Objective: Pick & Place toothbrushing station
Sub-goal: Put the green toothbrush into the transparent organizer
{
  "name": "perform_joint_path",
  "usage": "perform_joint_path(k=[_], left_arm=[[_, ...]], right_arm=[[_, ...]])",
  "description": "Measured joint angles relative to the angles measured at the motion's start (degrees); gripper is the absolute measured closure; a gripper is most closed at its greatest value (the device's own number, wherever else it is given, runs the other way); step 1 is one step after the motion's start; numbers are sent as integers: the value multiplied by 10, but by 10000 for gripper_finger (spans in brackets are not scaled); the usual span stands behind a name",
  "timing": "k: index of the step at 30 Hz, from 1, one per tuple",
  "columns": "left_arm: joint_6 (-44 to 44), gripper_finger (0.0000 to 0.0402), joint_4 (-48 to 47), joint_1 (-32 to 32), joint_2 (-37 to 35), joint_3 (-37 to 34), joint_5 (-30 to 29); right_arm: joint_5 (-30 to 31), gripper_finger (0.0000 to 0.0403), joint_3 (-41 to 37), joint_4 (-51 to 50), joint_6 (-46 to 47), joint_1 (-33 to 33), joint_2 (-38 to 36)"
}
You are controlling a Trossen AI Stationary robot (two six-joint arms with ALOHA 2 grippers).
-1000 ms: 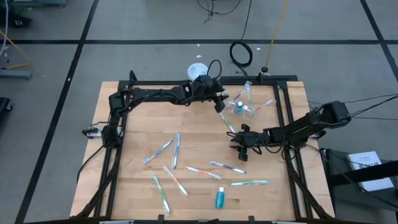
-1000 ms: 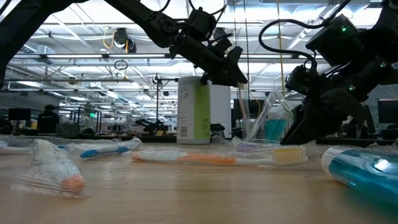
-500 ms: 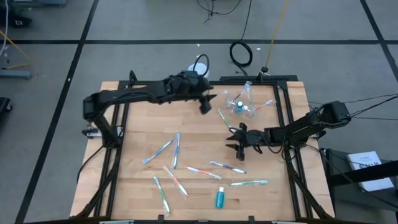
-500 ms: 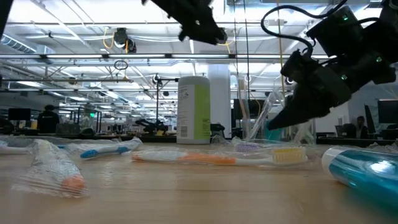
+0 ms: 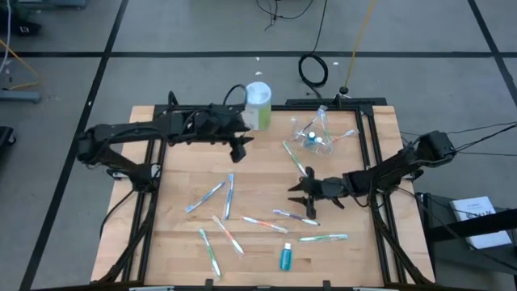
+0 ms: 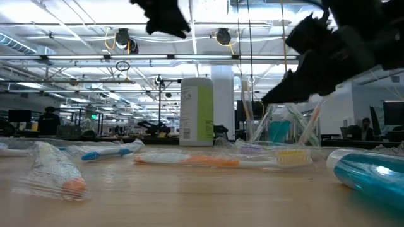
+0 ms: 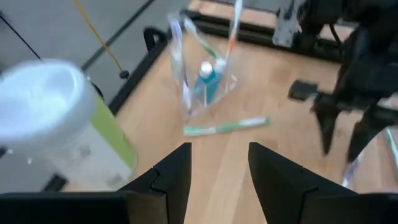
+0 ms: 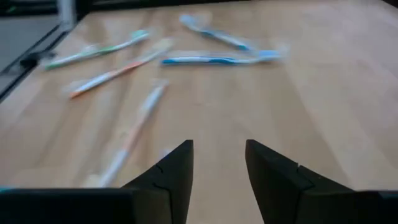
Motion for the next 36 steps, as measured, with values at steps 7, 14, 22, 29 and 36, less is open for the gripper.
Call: perform_joint_path(k=[7,14,22,29,36], left_arm=[[-15,243,192,-21,-60,-159,0],[-39,243,212,-46,-58,-193,0],[-39,243,214,-69,-57,-195,-2],[-25,243,222,-78,-56,-195,-17],[-22,243,246,-79,-56,-195,-18]], right_arm=[[1,266,119,-193,-12,70,0],[51,266,282,-597,65,180,0],[-53,266,313,-779,360,264,5],[-90,266,252,-740,457,310,19],[-88,266,211,-705,449,300,46]])
